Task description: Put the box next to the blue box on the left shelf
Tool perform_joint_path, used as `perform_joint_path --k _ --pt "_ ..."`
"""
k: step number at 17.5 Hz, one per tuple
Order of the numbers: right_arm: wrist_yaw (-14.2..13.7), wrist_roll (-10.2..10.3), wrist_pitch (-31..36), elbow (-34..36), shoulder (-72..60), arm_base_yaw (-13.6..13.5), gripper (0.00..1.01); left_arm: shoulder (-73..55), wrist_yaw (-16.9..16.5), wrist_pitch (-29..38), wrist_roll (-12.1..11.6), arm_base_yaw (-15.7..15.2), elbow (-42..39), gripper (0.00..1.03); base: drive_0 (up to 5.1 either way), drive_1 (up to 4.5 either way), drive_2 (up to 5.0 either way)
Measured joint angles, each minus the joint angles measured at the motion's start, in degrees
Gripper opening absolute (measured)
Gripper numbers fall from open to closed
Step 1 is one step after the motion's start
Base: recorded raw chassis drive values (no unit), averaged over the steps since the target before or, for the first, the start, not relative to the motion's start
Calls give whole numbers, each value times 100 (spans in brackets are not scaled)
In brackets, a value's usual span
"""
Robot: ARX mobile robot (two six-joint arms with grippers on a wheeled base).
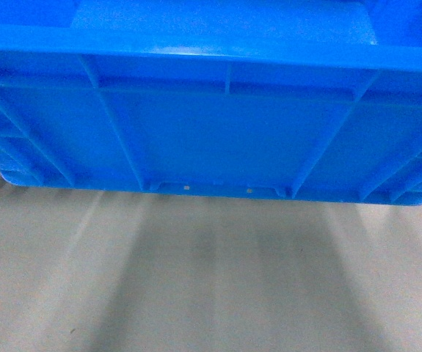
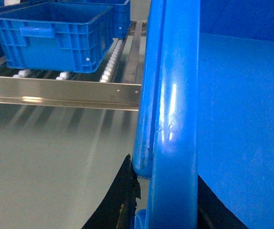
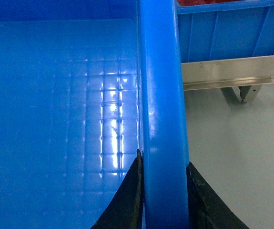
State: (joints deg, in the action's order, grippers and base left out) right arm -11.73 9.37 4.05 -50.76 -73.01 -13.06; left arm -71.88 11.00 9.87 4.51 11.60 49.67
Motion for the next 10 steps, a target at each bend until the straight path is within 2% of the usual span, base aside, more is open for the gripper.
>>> perform_joint_path --k 10 --pt "0 2 -13 0 0 0 16 -2 -2 -7 -2 0 0 16 6 419 -408"
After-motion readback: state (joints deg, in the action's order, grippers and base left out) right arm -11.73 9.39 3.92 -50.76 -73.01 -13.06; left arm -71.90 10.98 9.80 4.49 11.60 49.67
